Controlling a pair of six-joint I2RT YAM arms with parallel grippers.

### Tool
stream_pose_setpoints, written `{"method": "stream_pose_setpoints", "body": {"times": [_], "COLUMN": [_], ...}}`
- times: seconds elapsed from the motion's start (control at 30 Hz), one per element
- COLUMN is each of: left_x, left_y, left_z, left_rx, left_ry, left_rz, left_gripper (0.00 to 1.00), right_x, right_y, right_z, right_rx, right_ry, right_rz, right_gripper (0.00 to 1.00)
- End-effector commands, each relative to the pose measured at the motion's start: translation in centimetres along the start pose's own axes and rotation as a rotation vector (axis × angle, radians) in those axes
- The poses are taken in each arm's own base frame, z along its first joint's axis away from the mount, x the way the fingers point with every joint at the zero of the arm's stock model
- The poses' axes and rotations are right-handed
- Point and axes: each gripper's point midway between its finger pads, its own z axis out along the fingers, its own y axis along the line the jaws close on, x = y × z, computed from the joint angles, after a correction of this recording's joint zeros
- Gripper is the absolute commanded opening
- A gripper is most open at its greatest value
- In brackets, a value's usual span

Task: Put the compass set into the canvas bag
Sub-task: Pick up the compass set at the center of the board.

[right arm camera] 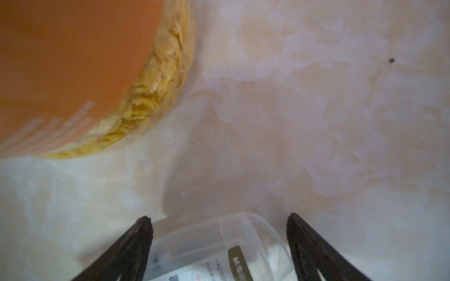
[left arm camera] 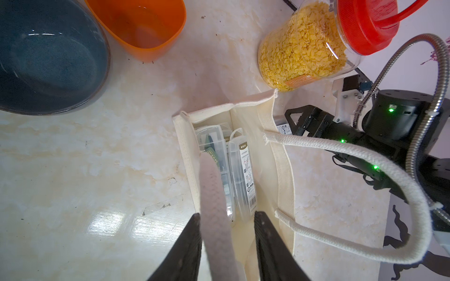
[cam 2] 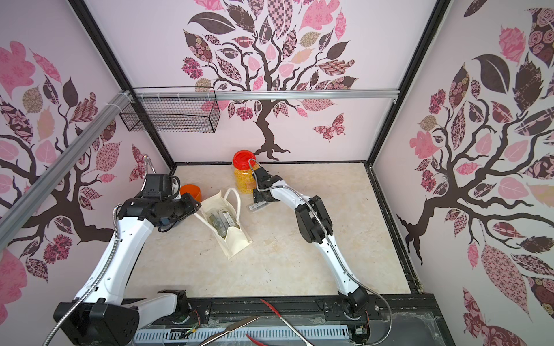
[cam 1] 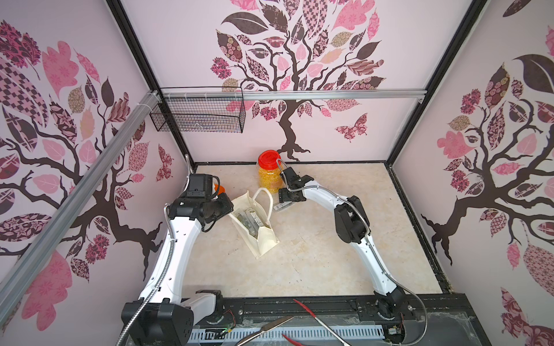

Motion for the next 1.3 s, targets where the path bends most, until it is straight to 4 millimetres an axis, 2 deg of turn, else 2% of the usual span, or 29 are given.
{"method": "stream_pose_setpoints", "body": {"times": [0.0, 0.07, 0.13, 0.27, 0.4, 0.53, 0.67, 0.83, 1.1, 1.27], "left_x": [0.0, 0.0, 0.0, 0.1, 0.2, 0.1, 0.1, 0.4, 0.4, 0.6], "left_y": [0.1, 0.0, -0.1, 0.0, 0.0, -0.3, -0.3, -0.3, -0.6, -0.4], "left_z": [-0.2, -0.1, -0.2, -0.4, -0.3, -0.4, -0.6, -0.5, -0.4, -0.4], "left_rx": [0.007, 0.014, 0.017, 0.016, 0.018, 0.030, 0.033, 0.044, 0.061, 0.058], "left_ry": [-0.021, -0.016, -0.016, -0.020, -0.018, -0.018, -0.023, -0.021, -0.023, -0.022], "left_rz": [0.013, 0.010, 0.008, 0.006, 0.005, 0.005, 0.000, -0.008, -0.016, -0.014], "left_gripper": [0.40, 0.40, 0.40, 0.40, 0.40, 0.40, 0.40, 0.40, 0.40, 0.40], "right_x": [1.9, 2.8, 2.6, 3.0, 2.7, 1.8, 3.9, 5.9, 7.8, 7.8], "right_y": [-0.7, -1.1, -1.1, -1.4, -1.3, -1.7, -0.7, -1.1, -1.4, -1.5], "right_z": [-0.2, -0.6, -2.2, -3.9, -5.8, -7.5, -7.8, -6.8, -6.3, -6.6], "right_rx": [0.037, 0.040, 0.027, 0.006, -0.032, -0.004, -0.071, -0.062, -0.049, -0.041], "right_ry": [0.073, 0.093, 0.078, 0.062, 0.029, 0.024, 0.105, 0.134, 0.195, 0.182], "right_rz": [-0.062, -0.086, -0.105, -0.162, -0.227, -0.168, -0.061, 0.006, -0.020, -0.116], "right_gripper": [0.88, 0.88, 0.89, 0.89, 0.92, 0.94, 0.93, 0.88, 0.80, 0.72]}}
